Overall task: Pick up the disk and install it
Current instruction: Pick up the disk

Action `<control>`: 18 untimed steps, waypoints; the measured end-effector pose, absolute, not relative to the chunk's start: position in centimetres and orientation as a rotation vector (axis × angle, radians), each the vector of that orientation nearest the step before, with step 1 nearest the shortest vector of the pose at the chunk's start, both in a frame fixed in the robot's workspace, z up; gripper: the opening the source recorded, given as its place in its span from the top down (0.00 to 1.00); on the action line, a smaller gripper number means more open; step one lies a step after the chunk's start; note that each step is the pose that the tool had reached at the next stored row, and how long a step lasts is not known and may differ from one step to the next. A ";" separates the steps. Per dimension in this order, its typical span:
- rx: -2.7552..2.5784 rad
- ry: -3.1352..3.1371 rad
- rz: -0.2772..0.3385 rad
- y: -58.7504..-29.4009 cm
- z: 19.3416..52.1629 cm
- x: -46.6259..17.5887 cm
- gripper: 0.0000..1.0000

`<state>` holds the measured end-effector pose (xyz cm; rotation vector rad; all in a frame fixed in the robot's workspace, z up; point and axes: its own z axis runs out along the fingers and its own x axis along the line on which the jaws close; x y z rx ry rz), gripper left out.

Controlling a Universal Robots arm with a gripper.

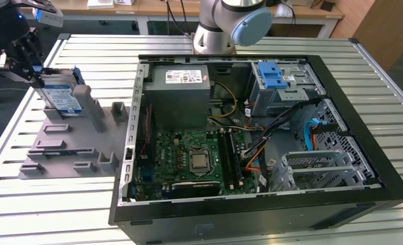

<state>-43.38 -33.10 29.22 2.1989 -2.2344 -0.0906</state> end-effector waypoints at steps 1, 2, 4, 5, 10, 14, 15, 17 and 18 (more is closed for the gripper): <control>2.199 -2.234 -0.091 -33.1 29.2 -43.4 0.63; 2.199 -2.234 -0.091 -33.1 29.2 -43.4 0.63; 2.199 -2.234 -0.091 -33.1 29.2 -43.4 0.63; 2.199 -2.234 -0.091 -33.1 29.1 -43.4 0.63; 2.199 -2.234 -0.091 -33.1 29.0 -43.4 0.62; 2.199 -2.234 -0.091 -33.1 28.9 -43.4 0.56; 2.199 -2.234 -0.091 -33.1 28.9 -43.4 0.56; 2.199 -2.234 -0.091 -33.1 28.9 -43.4 0.56; 2.199 -2.234 -0.091 -33.1 28.9 -43.4 0.56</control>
